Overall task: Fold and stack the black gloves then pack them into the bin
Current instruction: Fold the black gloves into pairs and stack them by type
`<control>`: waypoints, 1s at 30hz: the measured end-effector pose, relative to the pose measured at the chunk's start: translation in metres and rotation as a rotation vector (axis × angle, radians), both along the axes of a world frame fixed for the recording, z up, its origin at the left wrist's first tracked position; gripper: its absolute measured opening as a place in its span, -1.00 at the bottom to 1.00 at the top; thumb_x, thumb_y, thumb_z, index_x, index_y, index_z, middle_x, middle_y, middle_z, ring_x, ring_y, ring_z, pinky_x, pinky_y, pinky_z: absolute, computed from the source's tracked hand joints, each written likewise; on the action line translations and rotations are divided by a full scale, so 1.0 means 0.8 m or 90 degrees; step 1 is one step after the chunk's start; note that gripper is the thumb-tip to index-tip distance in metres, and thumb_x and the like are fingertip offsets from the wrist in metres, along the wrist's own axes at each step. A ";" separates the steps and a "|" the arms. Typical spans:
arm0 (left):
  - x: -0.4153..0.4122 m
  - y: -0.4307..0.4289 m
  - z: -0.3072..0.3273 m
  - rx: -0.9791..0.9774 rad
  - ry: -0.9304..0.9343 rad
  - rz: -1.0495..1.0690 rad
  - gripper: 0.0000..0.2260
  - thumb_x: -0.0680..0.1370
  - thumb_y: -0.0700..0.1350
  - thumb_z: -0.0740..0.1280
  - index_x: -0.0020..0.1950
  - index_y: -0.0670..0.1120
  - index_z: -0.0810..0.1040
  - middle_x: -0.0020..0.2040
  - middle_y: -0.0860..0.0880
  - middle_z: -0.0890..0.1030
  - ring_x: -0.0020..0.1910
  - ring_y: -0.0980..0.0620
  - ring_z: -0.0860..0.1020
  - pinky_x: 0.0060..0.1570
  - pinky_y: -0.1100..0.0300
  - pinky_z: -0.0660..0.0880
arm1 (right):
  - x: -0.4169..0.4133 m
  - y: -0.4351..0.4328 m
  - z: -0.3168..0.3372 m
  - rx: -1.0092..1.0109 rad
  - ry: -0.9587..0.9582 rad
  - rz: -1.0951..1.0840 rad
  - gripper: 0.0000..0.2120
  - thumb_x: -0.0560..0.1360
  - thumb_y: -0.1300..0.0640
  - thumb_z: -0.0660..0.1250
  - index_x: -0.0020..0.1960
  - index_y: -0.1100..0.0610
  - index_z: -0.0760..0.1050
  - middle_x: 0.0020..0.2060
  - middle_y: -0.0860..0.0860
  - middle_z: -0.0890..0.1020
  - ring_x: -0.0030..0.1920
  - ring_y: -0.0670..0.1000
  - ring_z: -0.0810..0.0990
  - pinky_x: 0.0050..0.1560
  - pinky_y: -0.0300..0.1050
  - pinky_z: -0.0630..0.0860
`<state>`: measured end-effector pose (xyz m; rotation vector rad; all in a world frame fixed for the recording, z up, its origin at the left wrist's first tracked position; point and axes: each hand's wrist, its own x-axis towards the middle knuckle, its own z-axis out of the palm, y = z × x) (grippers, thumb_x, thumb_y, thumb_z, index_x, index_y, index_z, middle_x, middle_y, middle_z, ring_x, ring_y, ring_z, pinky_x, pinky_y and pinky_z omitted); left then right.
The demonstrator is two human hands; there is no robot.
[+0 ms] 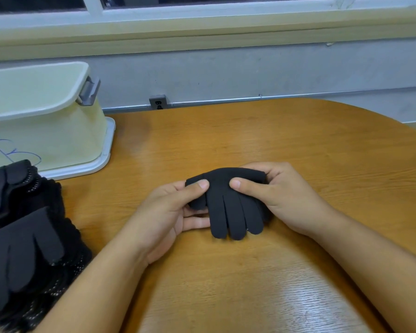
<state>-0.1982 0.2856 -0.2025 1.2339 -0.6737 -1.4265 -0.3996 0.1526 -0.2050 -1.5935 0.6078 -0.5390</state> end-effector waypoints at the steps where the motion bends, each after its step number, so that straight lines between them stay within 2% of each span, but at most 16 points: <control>1: -0.001 0.000 -0.002 -0.004 -0.018 0.020 -0.66 0.69 -0.04 0.32 0.40 -0.17 0.62 0.26 -0.22 0.70 0.27 -0.18 0.68 0.17 -0.07 0.67 | 0.001 0.000 -0.001 0.022 -0.007 -0.004 -0.85 0.63 0.16 0.45 0.16 0.15 0.73 0.03 0.08 0.78 0.07 0.06 0.75 0.05 -0.13 0.63; 4: -0.004 -0.001 -0.005 -0.022 -0.080 0.092 -0.71 0.70 -0.05 0.33 0.36 -0.14 0.65 0.20 -0.17 0.74 0.21 -0.18 0.71 0.16 -0.13 0.65 | 0.002 -0.001 -0.004 0.143 -0.023 0.008 -0.71 0.56 0.21 0.50 0.28 0.17 0.66 0.12 0.14 0.77 0.16 0.12 0.75 0.06 -0.10 0.65; 6: -0.006 -0.001 -0.004 -0.038 -0.102 0.118 -0.73 0.70 -0.05 0.33 0.35 -0.12 0.64 0.18 -0.15 0.75 0.17 -0.19 0.72 0.10 -0.09 0.69 | 0.003 -0.002 -0.005 0.169 -0.020 0.014 -0.62 0.54 0.27 0.51 0.35 0.16 0.62 0.15 0.14 0.76 0.18 0.13 0.75 0.03 -0.14 0.66; 9: -0.010 -0.001 -0.001 -0.063 -0.094 0.097 -0.71 0.71 -0.05 0.32 0.40 -0.10 0.60 0.19 -0.14 0.74 0.15 -0.19 0.73 0.02 -0.01 0.71 | 0.004 -0.002 -0.004 0.179 -0.038 -0.017 -0.60 0.54 0.31 0.49 0.37 0.16 0.61 0.15 0.15 0.76 0.19 0.13 0.75 0.07 -0.13 0.66; 13: -0.013 -0.001 -0.003 -0.083 -0.137 0.076 -0.72 0.69 -0.15 0.36 0.42 -0.08 0.58 0.19 -0.12 0.75 0.16 -0.16 0.73 0.02 0.03 0.71 | 0.005 -0.004 -0.002 0.207 -0.045 -0.036 -0.60 0.56 0.29 0.48 0.38 0.14 0.59 0.15 0.15 0.76 0.19 0.12 0.75 0.08 -0.12 0.67; 17: -0.013 -0.003 0.003 -0.098 -0.153 0.145 -0.71 0.68 -0.20 0.37 0.41 -0.08 0.58 0.15 -0.11 0.76 0.13 -0.13 0.74 -0.04 0.09 0.71 | 0.008 -0.002 0.002 0.228 -0.067 -0.067 -0.59 0.57 0.27 0.47 0.40 0.13 0.55 0.16 0.16 0.76 0.18 0.15 0.75 0.21 0.06 0.65; 19: -0.016 -0.001 0.008 -0.112 -0.172 0.193 -0.62 0.67 -0.22 0.39 0.48 -0.03 0.49 0.13 -0.10 0.76 0.10 -0.12 0.75 -0.03 0.03 0.71 | 0.013 0.004 0.006 0.199 -0.092 -0.098 -0.54 0.57 0.28 0.47 0.43 0.08 0.49 0.17 0.15 0.76 0.13 0.17 0.76 0.11 0.08 0.65; 21: -0.020 0.003 0.011 -0.126 -0.207 0.251 -0.45 0.65 -0.21 0.43 0.58 0.11 0.35 0.09 -0.09 0.77 -0.02 -0.02 0.76 -0.03 0.01 0.69 | 0.019 0.012 0.012 0.158 -0.123 -0.131 -0.51 0.58 0.30 0.47 0.43 0.02 0.42 0.17 0.14 0.76 0.10 0.18 0.77 0.01 0.04 0.65; 23: -0.022 0.010 0.019 -0.155 -0.229 0.298 -0.39 0.65 -0.21 0.43 0.59 0.21 0.31 0.06 -0.06 0.77 -0.10 0.04 0.74 -0.08 0.06 0.67 | 0.024 0.021 0.021 0.141 -0.167 -0.141 -0.50 0.61 0.31 0.45 0.42 -0.05 0.39 0.21 0.14 0.74 0.13 0.20 0.76 0.02 0.06 0.68; 26: -0.024 0.025 0.040 -0.201 -0.227 0.353 -0.59 0.67 -0.25 0.39 0.45 0.11 0.47 0.10 -0.02 0.76 -0.02 -0.05 0.75 -0.08 0.05 0.69 | 0.031 0.034 0.033 0.092 -0.189 -0.105 -0.68 0.65 0.30 0.39 0.30 -0.02 0.51 0.24 0.08 0.72 0.19 0.17 0.71 0.24 0.22 0.62; 28: -0.020 0.039 0.050 -0.217 -0.280 0.382 -0.73 0.68 -0.24 0.39 0.32 0.03 0.55 0.11 0.04 0.74 -0.06 -0.04 0.74 -0.06 -0.01 0.67 | 0.037 0.046 0.042 0.080 -0.184 -0.096 -0.80 0.66 0.32 0.36 0.20 0.08 0.62 0.13 0.00 0.74 0.12 0.05 0.69 0.24 0.11 0.61; 30: -0.016 0.058 0.058 -0.209 -0.348 0.396 -0.81 0.68 -0.19 0.40 0.24 0.04 0.61 0.04 0.11 0.74 -0.11 -0.06 0.72 0.03 -0.18 0.68 | 0.045 0.061 0.051 0.095 -0.186 -0.097 -0.81 0.66 0.33 0.36 0.18 0.16 0.68 0.05 0.01 0.74 0.08 -0.01 0.69 0.19 -0.06 0.62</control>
